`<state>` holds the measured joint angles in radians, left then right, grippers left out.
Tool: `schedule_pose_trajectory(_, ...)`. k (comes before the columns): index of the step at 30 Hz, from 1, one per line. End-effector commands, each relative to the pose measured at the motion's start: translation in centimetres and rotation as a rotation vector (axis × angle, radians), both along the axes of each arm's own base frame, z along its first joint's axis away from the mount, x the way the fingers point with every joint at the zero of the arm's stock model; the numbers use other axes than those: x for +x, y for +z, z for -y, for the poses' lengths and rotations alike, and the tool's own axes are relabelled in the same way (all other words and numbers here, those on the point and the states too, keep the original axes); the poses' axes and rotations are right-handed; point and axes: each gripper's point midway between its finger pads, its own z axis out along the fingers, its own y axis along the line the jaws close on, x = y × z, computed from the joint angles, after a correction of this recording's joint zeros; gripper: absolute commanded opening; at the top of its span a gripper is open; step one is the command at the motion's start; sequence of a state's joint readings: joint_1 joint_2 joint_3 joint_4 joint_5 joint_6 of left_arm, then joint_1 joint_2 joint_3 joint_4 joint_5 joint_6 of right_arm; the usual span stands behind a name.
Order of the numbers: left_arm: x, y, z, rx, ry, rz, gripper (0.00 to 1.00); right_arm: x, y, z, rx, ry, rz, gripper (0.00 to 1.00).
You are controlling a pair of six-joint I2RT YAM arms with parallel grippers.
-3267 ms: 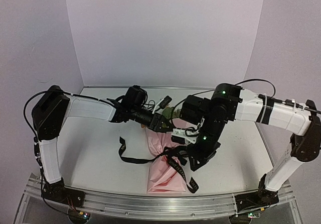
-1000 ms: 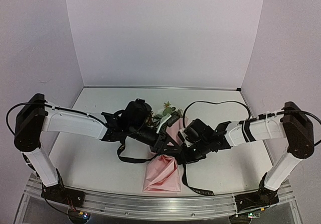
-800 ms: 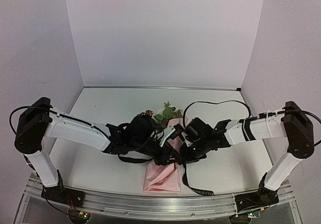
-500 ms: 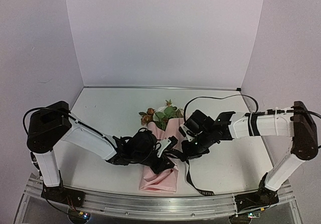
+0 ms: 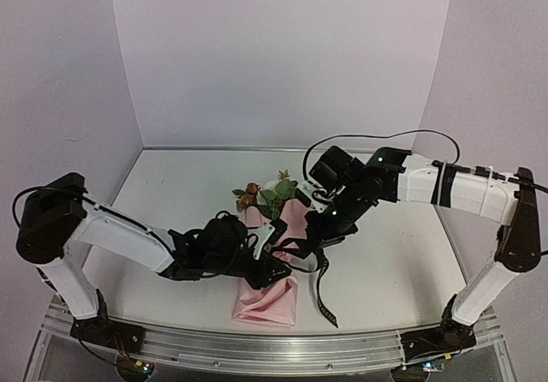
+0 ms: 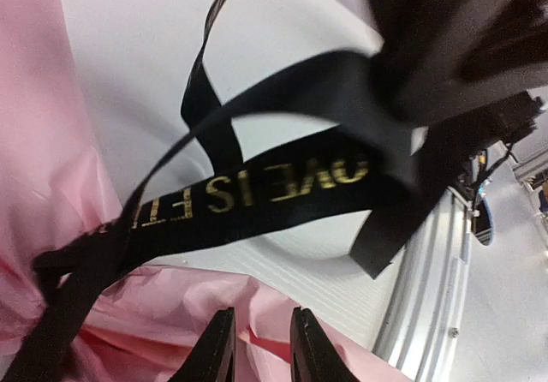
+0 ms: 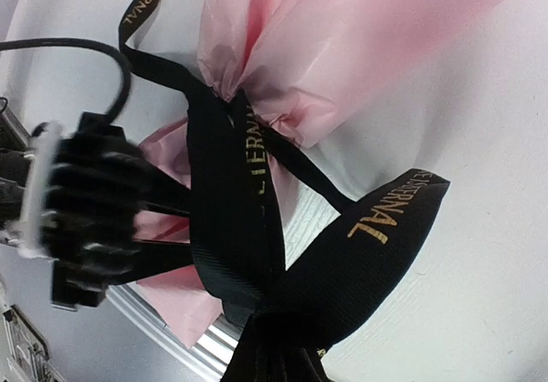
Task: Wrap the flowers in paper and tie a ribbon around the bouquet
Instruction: Cross the half-tied ribbon over the folded bouquet.
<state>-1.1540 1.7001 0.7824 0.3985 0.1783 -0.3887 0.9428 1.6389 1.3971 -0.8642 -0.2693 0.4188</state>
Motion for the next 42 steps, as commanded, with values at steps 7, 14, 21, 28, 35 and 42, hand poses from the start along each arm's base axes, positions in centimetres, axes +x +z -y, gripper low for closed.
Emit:
schedule_pose_trajectory(7, 3.8, 12.9, -6.8, -0.363, 0.117, 0.046, 0.29, -1.9, 1.7, -0.4, -0.123, 0.221, -0.096, 0.00)
schedule_pose_trajectory(14, 6.9, 10.2, -8.6, -0.325, 0.114, -0.071, 0.27, -1.0, 0.7, -4.4, -0.129, 0.249, -0.090, 0.00)
schedule_pose_trajectory(21, 7.3, 4.8, -6.4, -0.247, 0.055, -0.235, 0.19, 1.1, -1.8, -4.7, -0.232, 0.160, -0.046, 0.00)
schedule_pose_trajectory(28, 6.5, 2.7, -5.3, -0.250, 0.016, -0.319, 0.14, 1.4, -1.6, -4.2, -0.231, 0.084, -0.040, 0.19)
schedule_pose_trajectory(35, 5.3, 1.7, -3.4, -0.217, -0.020, -0.337, 0.12, 1.2, -0.4, -4.5, -0.189, 0.042, -0.053, 0.32)
schedule_pose_trajectory(42, 6.2, 4.3, -4.0, -0.222, 0.028, -0.270, 0.18, 0.4, 0.0, -2.2, -0.209, 0.001, -0.041, 0.37)
